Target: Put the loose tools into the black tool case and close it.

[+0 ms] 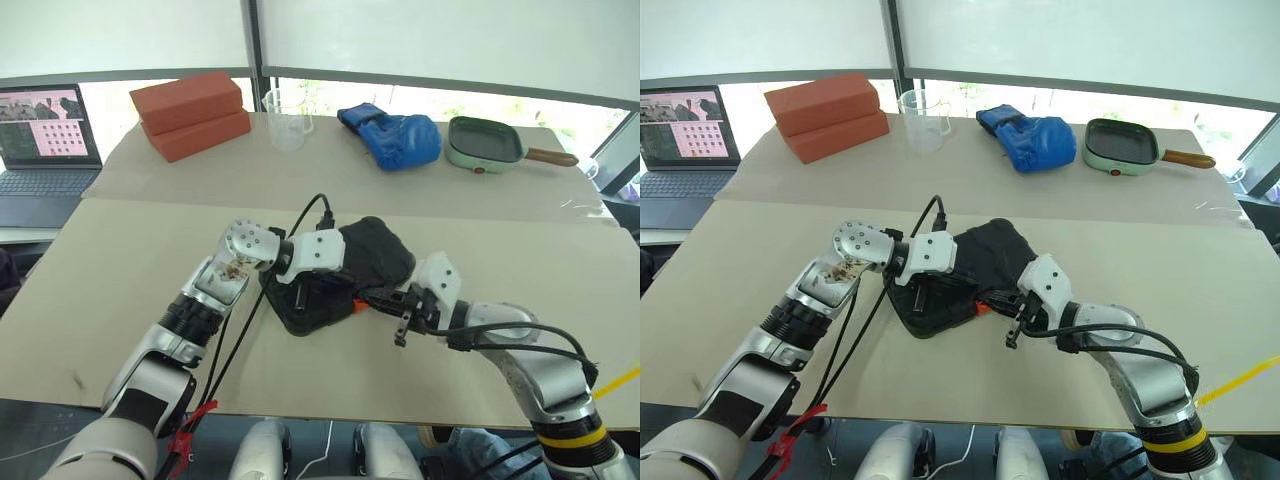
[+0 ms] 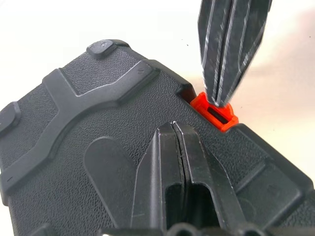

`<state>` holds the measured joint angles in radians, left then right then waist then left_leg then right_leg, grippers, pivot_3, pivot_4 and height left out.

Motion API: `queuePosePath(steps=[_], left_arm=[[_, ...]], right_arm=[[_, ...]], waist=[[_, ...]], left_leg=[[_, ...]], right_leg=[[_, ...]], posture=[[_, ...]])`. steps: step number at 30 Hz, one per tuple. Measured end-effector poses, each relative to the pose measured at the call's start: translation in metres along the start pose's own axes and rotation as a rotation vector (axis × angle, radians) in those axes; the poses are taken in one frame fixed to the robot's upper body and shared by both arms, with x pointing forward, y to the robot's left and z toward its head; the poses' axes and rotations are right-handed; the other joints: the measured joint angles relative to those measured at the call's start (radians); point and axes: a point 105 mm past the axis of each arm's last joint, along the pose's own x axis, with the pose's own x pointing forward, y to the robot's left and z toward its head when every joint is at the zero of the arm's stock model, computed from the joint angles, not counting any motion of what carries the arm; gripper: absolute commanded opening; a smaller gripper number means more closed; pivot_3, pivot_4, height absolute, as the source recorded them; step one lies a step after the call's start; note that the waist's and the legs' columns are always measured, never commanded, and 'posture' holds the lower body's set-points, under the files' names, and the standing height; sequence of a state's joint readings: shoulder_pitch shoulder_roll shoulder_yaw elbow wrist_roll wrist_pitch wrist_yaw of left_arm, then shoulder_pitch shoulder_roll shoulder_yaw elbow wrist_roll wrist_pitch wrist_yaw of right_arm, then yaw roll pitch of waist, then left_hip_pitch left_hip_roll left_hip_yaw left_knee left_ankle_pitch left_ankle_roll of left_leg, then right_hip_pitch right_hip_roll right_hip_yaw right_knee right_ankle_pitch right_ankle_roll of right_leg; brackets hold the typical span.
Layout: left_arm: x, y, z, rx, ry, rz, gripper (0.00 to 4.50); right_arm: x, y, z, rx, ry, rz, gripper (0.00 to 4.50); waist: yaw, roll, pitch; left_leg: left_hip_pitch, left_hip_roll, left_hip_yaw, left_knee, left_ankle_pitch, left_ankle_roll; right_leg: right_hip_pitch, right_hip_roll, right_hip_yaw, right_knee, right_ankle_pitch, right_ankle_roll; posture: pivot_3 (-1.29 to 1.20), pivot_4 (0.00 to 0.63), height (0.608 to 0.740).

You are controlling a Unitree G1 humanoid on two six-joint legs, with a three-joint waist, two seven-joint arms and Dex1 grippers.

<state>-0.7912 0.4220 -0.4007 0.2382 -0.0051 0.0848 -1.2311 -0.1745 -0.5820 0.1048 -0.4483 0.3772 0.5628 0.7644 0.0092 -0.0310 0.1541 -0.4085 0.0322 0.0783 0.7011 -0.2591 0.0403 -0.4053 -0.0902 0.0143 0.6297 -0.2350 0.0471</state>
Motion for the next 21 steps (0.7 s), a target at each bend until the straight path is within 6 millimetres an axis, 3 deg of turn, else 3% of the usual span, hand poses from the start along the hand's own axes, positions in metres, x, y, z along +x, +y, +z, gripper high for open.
queuePosePath(steps=[1, 2, 6, 11, 14, 18, 21], left_arm=[[-0.001, 0.002, -0.003, -0.008, 0.002, 0.018, 0.05], [-0.003, 0.004, -0.004, -0.011, 0.003, 0.034, 0.01], [-0.030, 0.011, -0.019, -0.151, 0.011, 0.097, 1.10], [-0.117, -0.013, -0.046, -0.419, 0.079, 0.140, 3.14], [-0.172, -0.044, -0.043, -0.580, 0.109, 0.130, 4.27], [-0.216, -0.066, -0.032, -0.652, 0.166, 0.159, 4.44], [-0.237, -0.079, -0.041, -0.711, 0.193, 0.237, 4.44]], right_arm=[[-0.003, 0.001, -0.001, 0.005, 0.009, 0.004, 0.00], [-0.007, 0.001, -0.002, 0.008, 0.016, 0.009, 0.29], [-0.033, -0.002, 0.000, 0.000, 0.057, 0.039, 1.43], [-0.085, -0.008, 0.020, -0.024, 0.117, 0.141, 3.27], [-0.116, -0.010, 0.040, -0.026, 0.142, 0.219, 4.32], [-0.136, -0.018, 0.055, 0.000, 0.132, 0.252, 4.48], [-0.147, -0.029, 0.058, 0.035, 0.127, 0.241, 4.48]], waist=[[0.001, 0.000, 0.000], [0.001, 0.000, 0.000], [-0.006, 0.000, 0.000], [-0.033, 0.000, 0.001], [-0.028, -0.001, 0.002], [-0.010, -0.001, 0.003], [-0.001, 0.001, 0.004]], left_leg=[[0.000, 0.000, 0.000, 0.000, 0.000, 0.000], [0.000, 0.000, 0.000, 0.000, 0.000, 0.000], [0.000, 0.001, 0.000, -0.001, 0.000, 0.000], [0.002, 0.003, 0.000, -0.008, 0.000, 0.000], [0.001, 0.006, 0.000, -0.009, 0.000, 0.000], [0.003, 0.004, 0.001, -0.008, 0.000, -0.001], [0.003, 0.003, 0.003, -0.008, 0.000, -0.001]], right_leg=[[0.000, 0.000, 0.000, 0.000, 0.000, 0.000], [0.000, 0.000, 0.000, 0.000, 0.000, 0.000], [-0.001, 0.000, 0.000, 0.000, 0.000, 0.000], [-0.004, 0.001, 0.001, 0.001, -0.002, -0.004], [-0.005, 0.001, 0.000, 0.000, -0.003, -0.004], [-0.002, -0.003, -0.001, -0.001, -0.004, -0.002], [-0.003, -0.005, -0.001, -0.002, -0.005, -0.004]], posture=[[0.00, 0.150, 0.738], [0.00, 0.150, 0.738], [0.00, 0.150, 0.738], [0.00, 0.150, 0.738], [0.00, 0.150, 0.738], [0.00, 0.150, 0.738], [0.00, 0.150, 0.738]])
